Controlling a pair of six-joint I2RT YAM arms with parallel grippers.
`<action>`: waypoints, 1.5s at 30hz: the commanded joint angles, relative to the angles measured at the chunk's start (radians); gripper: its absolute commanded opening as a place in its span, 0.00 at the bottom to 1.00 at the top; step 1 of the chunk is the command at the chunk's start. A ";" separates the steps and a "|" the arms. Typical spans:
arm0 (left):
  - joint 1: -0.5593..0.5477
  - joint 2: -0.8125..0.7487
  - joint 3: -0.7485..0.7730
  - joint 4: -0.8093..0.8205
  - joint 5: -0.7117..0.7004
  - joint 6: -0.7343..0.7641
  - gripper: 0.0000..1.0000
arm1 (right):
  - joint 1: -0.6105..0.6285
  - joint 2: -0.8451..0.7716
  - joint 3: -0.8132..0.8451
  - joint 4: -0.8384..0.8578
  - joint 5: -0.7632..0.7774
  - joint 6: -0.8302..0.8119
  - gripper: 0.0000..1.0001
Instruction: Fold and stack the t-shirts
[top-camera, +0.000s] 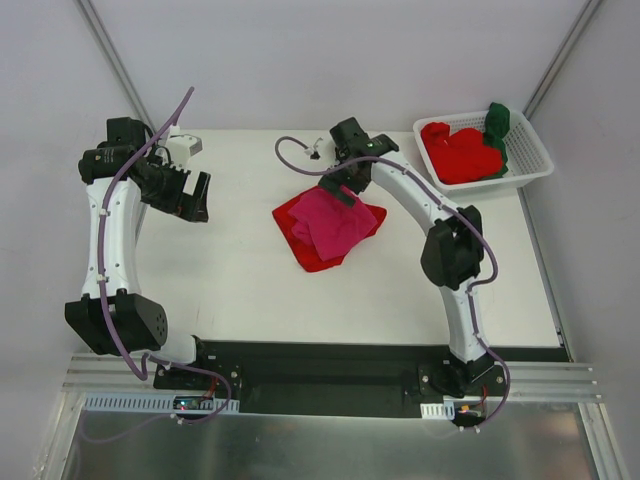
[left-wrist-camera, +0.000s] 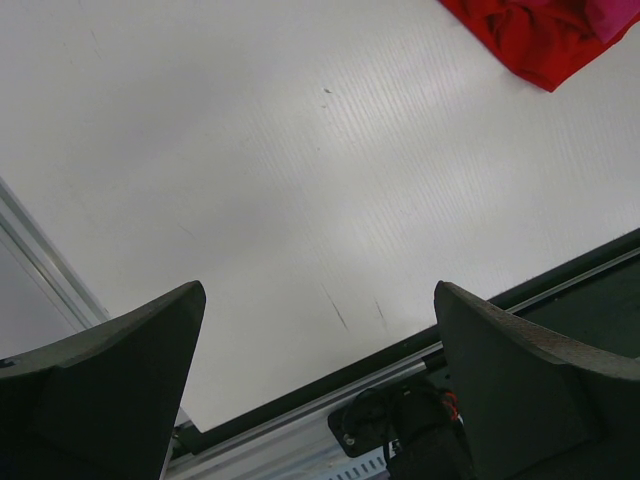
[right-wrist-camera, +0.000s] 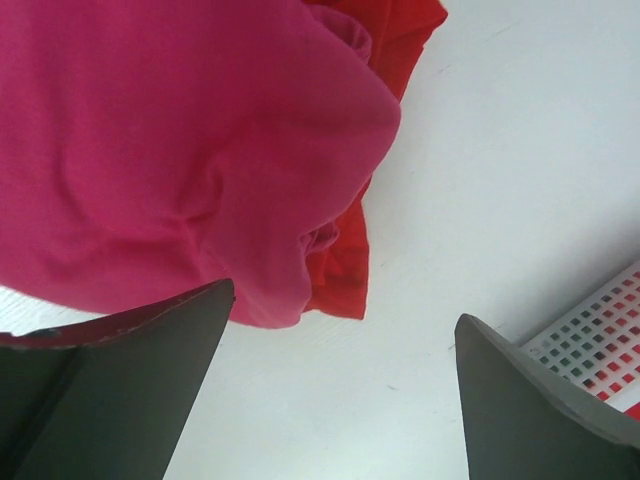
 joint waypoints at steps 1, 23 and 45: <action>0.012 -0.017 0.021 -0.010 0.035 0.019 0.99 | -0.010 0.046 -0.014 0.092 0.037 -0.048 0.97; 0.013 0.012 0.049 -0.015 0.043 0.027 0.99 | -0.023 0.046 0.020 0.142 0.149 -0.067 0.96; 0.015 -0.014 0.023 -0.021 0.049 0.030 0.99 | 0.009 0.022 0.040 -0.058 -0.501 -0.019 0.97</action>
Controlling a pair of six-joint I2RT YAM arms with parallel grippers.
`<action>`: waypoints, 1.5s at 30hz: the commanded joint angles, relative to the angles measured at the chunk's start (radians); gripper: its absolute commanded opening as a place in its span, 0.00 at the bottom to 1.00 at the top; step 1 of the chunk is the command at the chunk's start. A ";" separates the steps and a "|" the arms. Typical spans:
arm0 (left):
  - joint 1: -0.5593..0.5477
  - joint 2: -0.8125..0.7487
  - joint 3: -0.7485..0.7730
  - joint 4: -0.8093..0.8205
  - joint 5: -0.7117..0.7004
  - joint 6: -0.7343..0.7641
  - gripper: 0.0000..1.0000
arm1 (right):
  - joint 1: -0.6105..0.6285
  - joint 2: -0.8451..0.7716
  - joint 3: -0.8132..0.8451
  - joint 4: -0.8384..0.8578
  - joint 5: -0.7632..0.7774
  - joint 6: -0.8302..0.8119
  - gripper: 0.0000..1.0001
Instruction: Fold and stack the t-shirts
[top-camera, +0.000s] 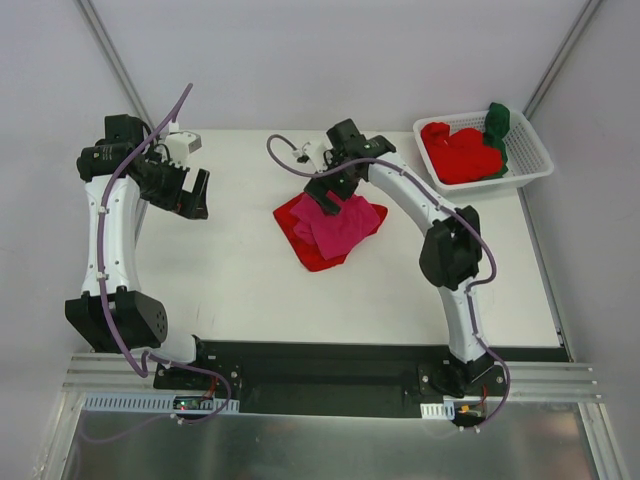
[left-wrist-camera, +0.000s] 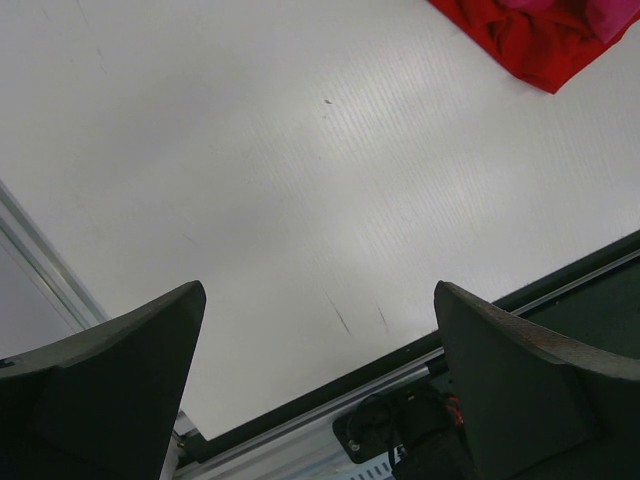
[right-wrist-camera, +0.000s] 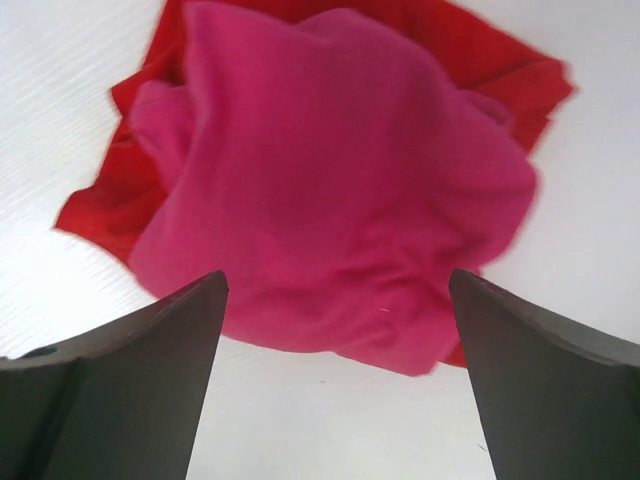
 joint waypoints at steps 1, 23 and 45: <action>0.007 -0.032 -0.007 -0.021 0.027 0.016 0.99 | -0.008 0.045 0.044 -0.088 -0.213 -0.054 0.97; 0.007 -0.009 0.018 -0.027 0.041 0.019 0.99 | 0.038 0.116 0.061 -0.120 -0.388 -0.344 0.97; 0.009 0.005 0.015 -0.030 0.043 0.023 0.99 | 0.089 0.248 0.138 -0.245 -0.520 -0.523 0.97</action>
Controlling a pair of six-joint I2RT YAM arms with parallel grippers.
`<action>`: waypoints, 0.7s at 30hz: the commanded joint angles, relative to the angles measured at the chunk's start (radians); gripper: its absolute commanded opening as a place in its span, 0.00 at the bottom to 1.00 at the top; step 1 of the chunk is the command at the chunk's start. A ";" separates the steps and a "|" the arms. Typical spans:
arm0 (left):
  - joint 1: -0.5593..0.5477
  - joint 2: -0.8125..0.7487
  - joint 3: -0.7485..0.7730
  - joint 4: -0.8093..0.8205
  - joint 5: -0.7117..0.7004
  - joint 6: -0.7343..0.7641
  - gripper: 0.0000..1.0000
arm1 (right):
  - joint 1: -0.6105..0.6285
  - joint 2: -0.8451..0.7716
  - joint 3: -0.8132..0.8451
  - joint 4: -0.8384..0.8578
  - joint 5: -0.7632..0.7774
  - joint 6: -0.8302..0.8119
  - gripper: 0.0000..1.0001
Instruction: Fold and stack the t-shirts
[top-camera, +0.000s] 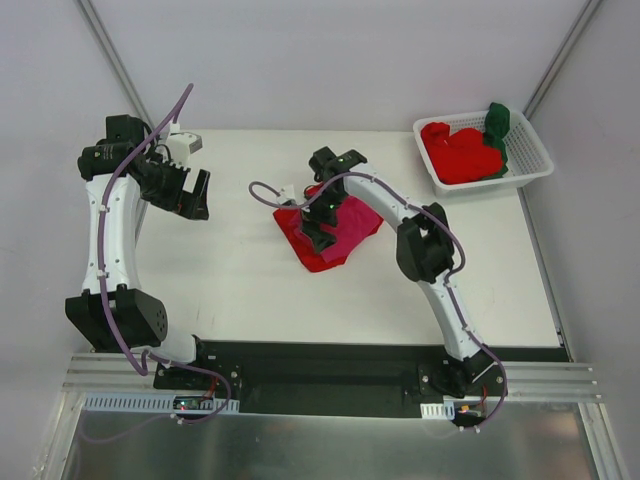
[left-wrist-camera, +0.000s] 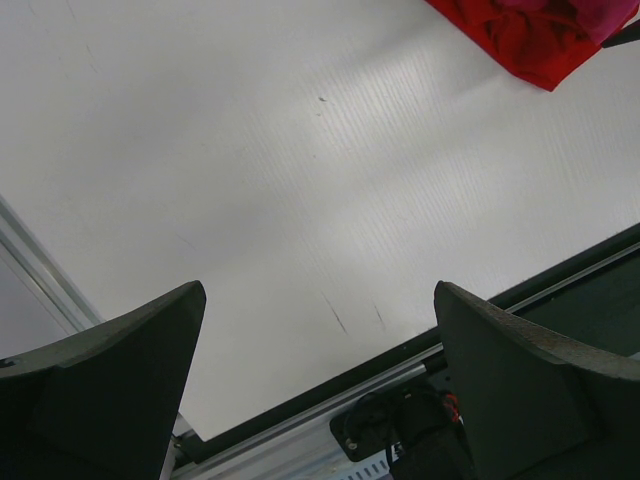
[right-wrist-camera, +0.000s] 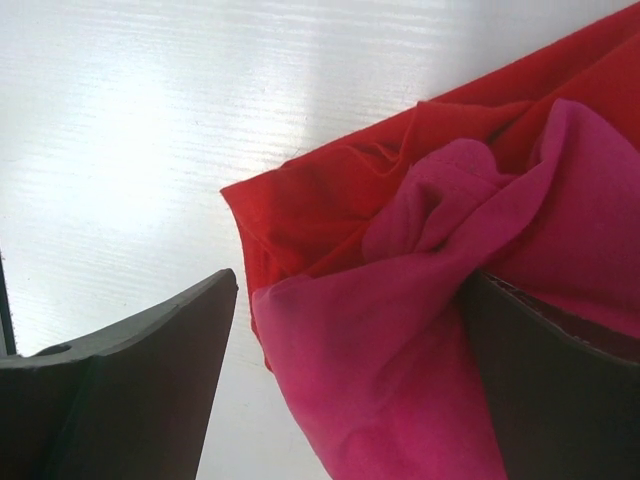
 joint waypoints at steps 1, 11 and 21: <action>0.007 -0.001 0.018 -0.023 0.036 0.020 0.99 | 0.034 0.021 0.040 0.039 -0.066 0.019 0.97; 0.007 -0.021 -0.011 -0.021 0.112 0.010 0.99 | -0.007 -0.182 -0.048 0.291 -0.071 0.234 0.97; 0.007 -0.064 -0.046 -0.023 0.089 0.016 0.99 | -0.068 -0.360 -0.224 0.228 0.203 0.012 0.97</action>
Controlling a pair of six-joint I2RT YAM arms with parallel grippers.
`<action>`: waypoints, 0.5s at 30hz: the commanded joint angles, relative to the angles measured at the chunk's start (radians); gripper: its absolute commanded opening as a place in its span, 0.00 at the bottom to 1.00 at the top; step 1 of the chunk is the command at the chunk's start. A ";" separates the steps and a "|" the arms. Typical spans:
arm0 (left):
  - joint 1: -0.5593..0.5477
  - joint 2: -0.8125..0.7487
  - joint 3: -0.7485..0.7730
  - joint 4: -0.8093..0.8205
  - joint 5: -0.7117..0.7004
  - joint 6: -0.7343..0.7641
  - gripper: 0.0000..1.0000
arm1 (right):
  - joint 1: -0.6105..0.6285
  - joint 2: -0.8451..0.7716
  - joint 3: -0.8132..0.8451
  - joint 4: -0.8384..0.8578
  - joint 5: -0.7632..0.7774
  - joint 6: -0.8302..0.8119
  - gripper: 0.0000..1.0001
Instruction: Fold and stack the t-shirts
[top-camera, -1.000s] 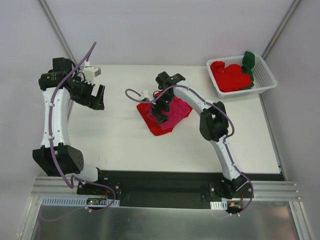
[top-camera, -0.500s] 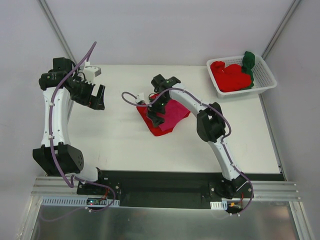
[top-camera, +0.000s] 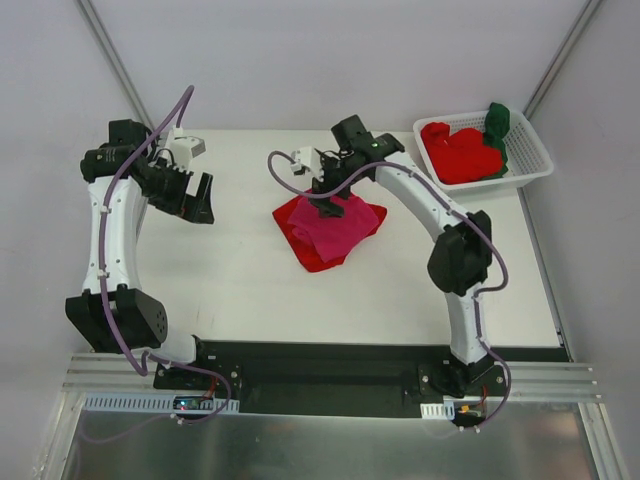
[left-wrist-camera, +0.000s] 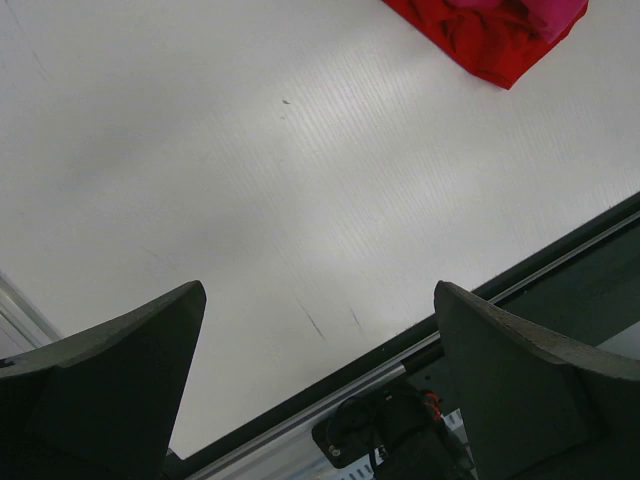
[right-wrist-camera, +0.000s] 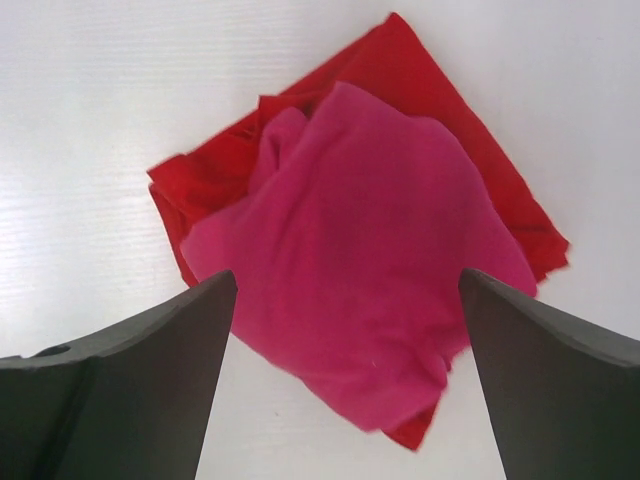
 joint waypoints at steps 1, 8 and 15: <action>0.008 -0.058 -0.004 -0.020 0.016 0.016 0.99 | -0.032 -0.092 -0.114 -0.033 0.126 -0.131 0.97; 0.007 -0.068 -0.009 -0.021 -0.004 0.019 0.99 | -0.041 -0.063 -0.185 0.041 0.159 -0.078 0.97; 0.008 -0.069 0.000 -0.025 -0.019 0.021 0.99 | -0.033 0.133 0.051 0.032 0.209 -0.009 0.97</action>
